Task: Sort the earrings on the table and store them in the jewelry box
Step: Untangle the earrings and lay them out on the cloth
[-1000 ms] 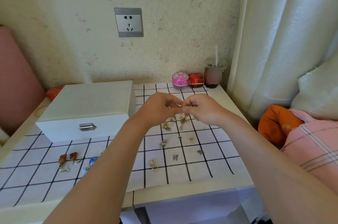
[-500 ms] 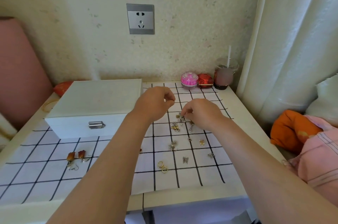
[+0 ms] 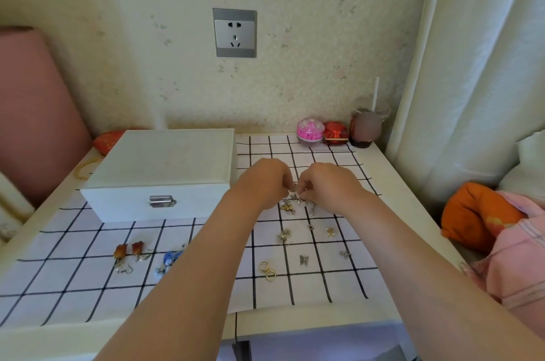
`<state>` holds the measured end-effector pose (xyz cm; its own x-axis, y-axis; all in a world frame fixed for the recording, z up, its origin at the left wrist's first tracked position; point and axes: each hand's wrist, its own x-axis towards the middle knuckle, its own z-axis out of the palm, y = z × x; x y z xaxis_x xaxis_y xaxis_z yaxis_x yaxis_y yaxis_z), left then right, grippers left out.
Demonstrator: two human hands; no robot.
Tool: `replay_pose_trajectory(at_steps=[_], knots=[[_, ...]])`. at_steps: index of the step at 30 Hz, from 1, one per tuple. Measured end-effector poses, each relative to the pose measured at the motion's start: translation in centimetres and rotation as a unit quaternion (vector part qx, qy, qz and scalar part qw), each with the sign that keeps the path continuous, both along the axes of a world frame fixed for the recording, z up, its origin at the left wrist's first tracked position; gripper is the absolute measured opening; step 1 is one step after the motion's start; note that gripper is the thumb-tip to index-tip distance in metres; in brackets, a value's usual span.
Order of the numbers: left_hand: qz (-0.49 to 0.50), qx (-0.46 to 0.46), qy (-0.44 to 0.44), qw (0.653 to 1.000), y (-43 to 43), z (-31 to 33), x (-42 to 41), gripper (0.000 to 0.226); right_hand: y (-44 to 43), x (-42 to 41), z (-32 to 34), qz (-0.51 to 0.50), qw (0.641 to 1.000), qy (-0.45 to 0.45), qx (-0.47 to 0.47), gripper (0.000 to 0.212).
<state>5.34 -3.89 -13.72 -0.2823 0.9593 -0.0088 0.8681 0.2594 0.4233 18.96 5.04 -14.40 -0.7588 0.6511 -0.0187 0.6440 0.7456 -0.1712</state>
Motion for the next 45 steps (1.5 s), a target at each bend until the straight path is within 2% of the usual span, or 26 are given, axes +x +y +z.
replay_pose_trajectory(at_steps=[7,11,15,18,20,26,29,35,41,45], knots=[[0.061,-0.019,0.005,0.998,0.4,-1.3,-0.5,0.011,0.6,1.3,0.2,-0.018,0.993,0.106,-0.048,0.007],[0.084,-0.006,-0.016,0.996,0.7,-1.7,-0.8,0.01,1.2,2.1,0.4,-0.044,0.964,0.204,-0.164,0.009],[0.065,-0.002,-0.018,0.998,0.8,-1.8,-0.8,0.017,1.3,3.0,1.0,-0.051,0.942,0.247,-0.222,0.013],[0.043,0.026,0.004,0.999,1.0,-1.4,-0.4,0.02,1.7,3.8,1.4,-0.065,0.944,0.234,-0.224,0.021],[0.018,0.035,0.011,0.999,1.0,-1.0,-0.1,0.021,1.9,4.5,1.8,-0.065,0.948,0.22,-0.221,0.018],[-0.041,0.063,-0.01,0.997,1.2,-1.3,1.5,0.019,1.8,7.4,3.0,-0.021,0.971,0.063,-0.228,0.013],[-0.064,0.055,0.019,0.996,1.6,-1.7,2.3,0.02,1.7,7.9,2.7,-0.03,0.978,0.017,-0.203,0.014],[-0.064,0.016,0.071,0.995,2.0,-1.7,2.7,0.018,1.4,7.6,2.4,-0.007,0.981,0.034,-0.192,0.016],[-0.056,0.033,0.012,0.998,1.7,-1.0,2.4,0.01,1.5,7.9,3.0,-0.009,0.976,0.054,-0.211,0.017],[-0.076,0.019,0.014,0.997,1.1,-0.3,2.8,0.013,1.1,8.4,3.3,-0.003,0.969,0.006,-0.246,0.016]])
